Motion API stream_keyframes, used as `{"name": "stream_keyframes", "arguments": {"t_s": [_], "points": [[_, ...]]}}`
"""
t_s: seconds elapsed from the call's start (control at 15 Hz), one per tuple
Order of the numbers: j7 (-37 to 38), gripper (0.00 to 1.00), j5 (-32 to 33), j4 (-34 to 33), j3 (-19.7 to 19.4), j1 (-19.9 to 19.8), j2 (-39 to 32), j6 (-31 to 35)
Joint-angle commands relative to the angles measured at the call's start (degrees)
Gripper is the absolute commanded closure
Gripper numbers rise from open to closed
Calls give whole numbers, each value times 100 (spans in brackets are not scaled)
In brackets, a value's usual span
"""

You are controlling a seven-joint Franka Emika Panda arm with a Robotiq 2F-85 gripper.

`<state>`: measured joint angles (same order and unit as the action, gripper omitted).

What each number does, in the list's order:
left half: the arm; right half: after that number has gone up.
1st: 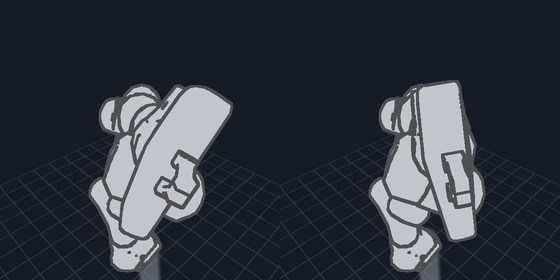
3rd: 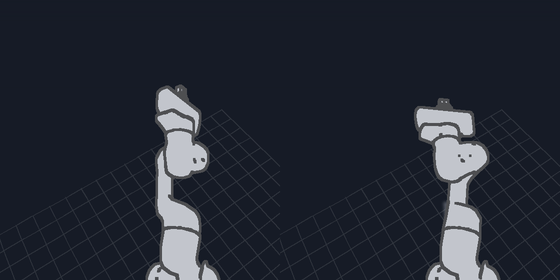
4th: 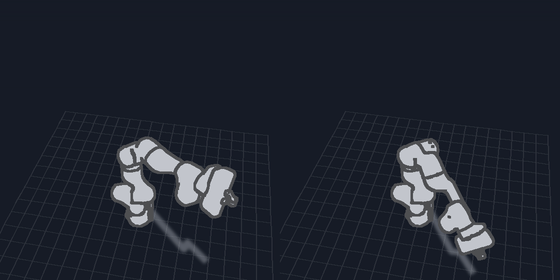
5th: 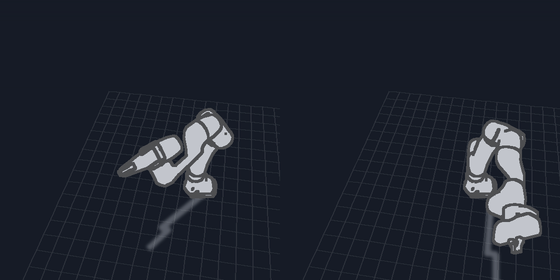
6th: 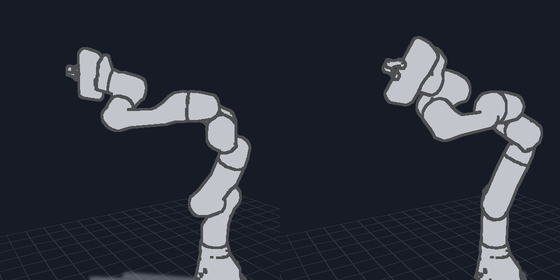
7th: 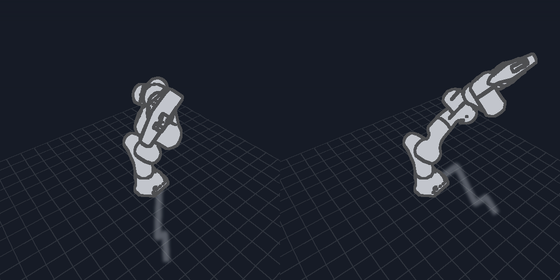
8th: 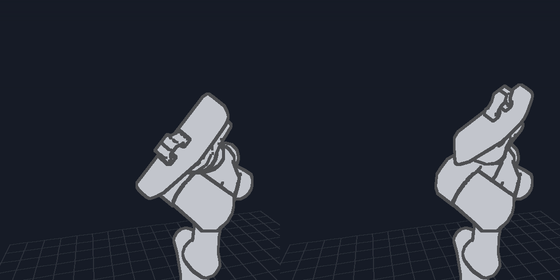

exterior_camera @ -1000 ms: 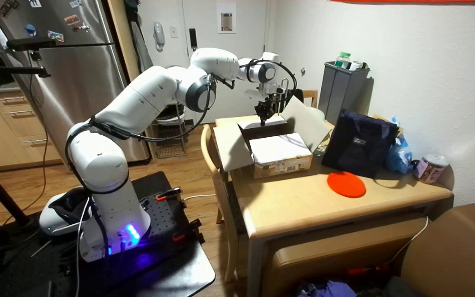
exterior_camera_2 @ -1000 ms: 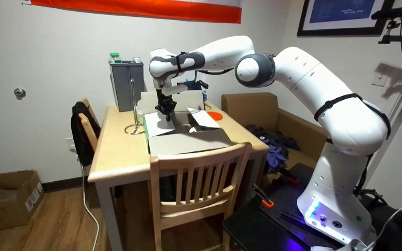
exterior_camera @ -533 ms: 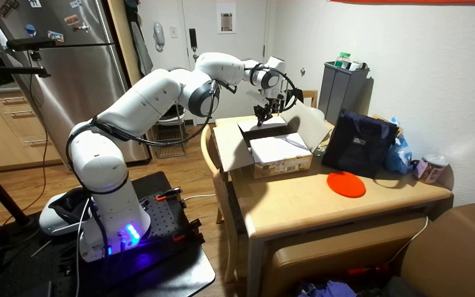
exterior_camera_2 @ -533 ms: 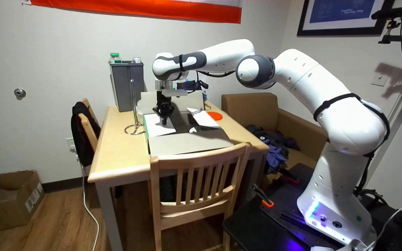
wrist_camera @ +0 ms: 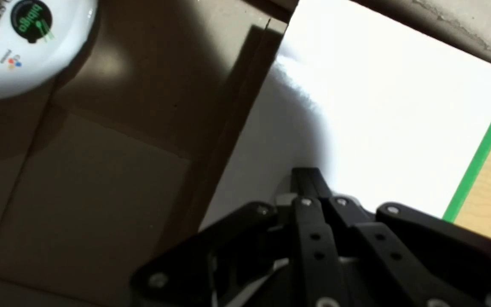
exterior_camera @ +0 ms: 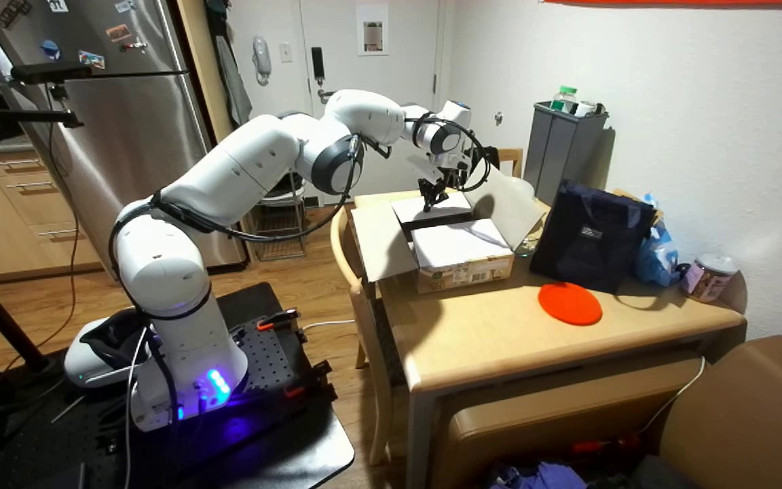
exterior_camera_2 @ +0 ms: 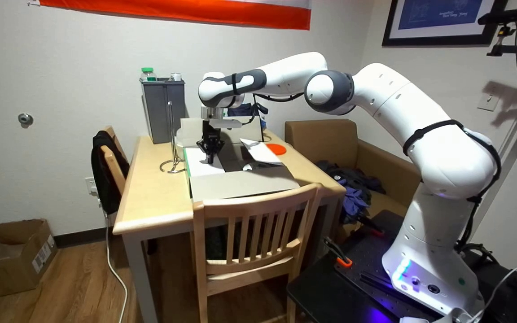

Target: Close three flaps of the box

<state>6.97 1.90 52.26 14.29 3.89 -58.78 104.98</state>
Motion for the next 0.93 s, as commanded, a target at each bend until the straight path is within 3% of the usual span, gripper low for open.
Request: {"name": "stream_keyframes", "arguments": {"t_s": [0.0, 0.87], "points": [[-118, 100, -97, 349, 107, -66, 62, 373], [-17, 100, -21, 617, 34, -28, -9, 698]]}}
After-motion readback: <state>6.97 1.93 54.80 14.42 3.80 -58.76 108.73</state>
